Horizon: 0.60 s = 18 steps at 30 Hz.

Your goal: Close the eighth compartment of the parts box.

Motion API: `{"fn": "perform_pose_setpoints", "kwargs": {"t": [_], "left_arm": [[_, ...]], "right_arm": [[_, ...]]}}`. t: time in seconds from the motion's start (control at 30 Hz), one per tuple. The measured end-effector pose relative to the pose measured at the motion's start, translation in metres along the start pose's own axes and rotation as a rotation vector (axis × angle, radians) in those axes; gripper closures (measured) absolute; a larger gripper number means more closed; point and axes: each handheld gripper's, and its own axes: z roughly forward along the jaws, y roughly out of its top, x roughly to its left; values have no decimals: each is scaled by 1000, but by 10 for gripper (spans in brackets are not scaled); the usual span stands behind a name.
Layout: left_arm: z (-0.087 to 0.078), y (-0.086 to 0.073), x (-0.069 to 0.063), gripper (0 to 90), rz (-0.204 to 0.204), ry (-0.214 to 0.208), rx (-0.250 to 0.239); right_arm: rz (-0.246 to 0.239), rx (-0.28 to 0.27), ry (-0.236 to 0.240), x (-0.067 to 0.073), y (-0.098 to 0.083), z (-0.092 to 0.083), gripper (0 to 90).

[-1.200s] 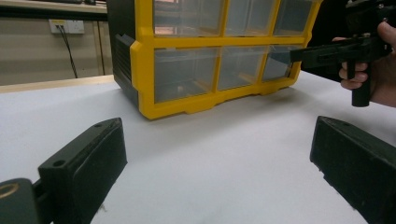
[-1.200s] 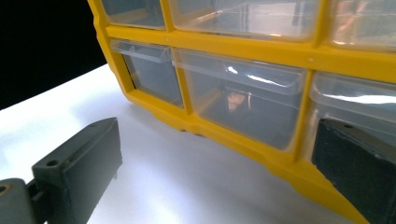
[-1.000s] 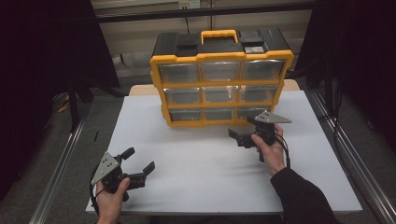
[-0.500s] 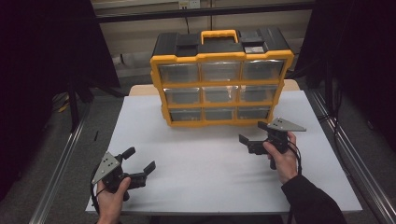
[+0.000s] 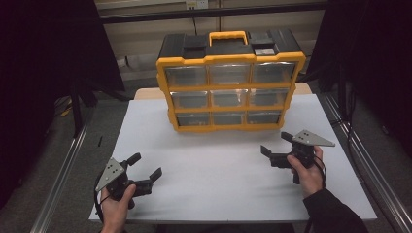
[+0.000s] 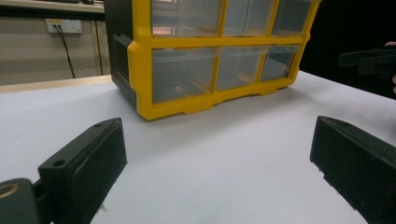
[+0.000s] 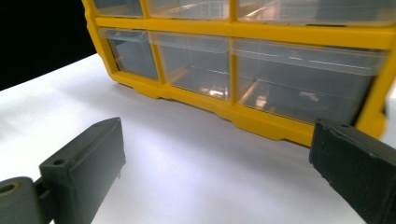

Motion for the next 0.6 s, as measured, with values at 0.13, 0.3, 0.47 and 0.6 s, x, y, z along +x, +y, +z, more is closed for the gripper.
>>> {"fn": "perform_pose_setpoints", "kwargs": {"t": [0.13,0.3,0.47,0.6], "left_arm": [[1,0,-2,35,-16,0,-13],[1,0,-2,35,-15,2,-11],[0,0,-1,35,-11,3,-9],[0,0,0,33,-16,7,-10]], "right_arm": [[3,-1,-12,-3,-4,-11,26],[5,-3,-32,-7,-9,-23,26],[4,-17,-60,-13,-13,-35,26],[-3,-20,-75,-15,-17,-43,26]]}}
